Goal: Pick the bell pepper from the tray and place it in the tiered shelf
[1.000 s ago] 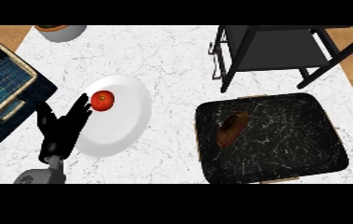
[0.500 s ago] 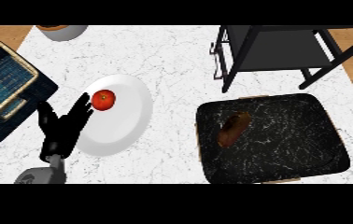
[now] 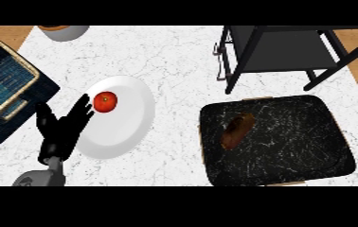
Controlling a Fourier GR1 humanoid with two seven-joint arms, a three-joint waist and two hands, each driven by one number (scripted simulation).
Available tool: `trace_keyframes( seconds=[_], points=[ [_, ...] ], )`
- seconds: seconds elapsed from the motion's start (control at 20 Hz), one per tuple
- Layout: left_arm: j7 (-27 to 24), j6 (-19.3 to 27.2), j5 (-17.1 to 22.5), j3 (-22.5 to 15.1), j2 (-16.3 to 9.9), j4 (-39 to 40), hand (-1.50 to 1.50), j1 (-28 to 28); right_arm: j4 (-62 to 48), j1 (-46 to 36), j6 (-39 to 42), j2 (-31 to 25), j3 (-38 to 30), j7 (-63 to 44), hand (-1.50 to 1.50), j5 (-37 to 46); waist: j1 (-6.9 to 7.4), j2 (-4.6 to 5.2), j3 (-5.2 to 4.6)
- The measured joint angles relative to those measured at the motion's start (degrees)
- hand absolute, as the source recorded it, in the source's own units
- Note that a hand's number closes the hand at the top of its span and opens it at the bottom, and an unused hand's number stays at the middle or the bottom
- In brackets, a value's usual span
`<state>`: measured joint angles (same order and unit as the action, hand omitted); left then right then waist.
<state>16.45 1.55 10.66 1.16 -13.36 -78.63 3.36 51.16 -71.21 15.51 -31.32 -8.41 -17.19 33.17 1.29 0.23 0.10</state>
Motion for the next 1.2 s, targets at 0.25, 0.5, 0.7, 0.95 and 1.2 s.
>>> trace_keyframes(
  seconds=[0.25, 0.5, 0.7, 0.95, 1.2],
  points=[
    [-0.78, -0.20, -0.51, 0.35, 0.29, 0.28, 0.00, -0.41, -5.42, -1.10, -3.54, 0.79, -0.17, 5.19, 1.50, 1.44, -0.11, -0.01, 0.01],
    [-0.03, 0.03, -1.02, 0.18, 0.86, -0.50, 0.00, -0.59, -11.01, -2.21, -5.21, 0.27, -0.94, 10.88, 1.50, 1.99, -0.05, 0.00, 0.02],
    [-0.22, 0.11, -1.37, 0.34, 1.25, -0.78, 0.00, -0.99, -13.13, -2.60, -6.02, 0.65, -0.18, 12.50, 1.50, 3.35, -0.17, -0.07, 0.03],
    [-0.79, -0.12, -1.66, 0.49, 1.60, -0.02, 0.00, -0.80, -16.01, -4.45, -7.25, 0.03, -2.97, 11.63, -1.50, 2.13, -0.18, -0.06, 0.07],
    [-0.42, -0.04, -1.95, 0.64, 1.71, 0.30, 0.00, -0.38, -17.48, -6.16, -10.83, 1.50, -8.11, 8.28, -1.50, -1.89, -0.23, -0.12, 0.13]
  ],
)
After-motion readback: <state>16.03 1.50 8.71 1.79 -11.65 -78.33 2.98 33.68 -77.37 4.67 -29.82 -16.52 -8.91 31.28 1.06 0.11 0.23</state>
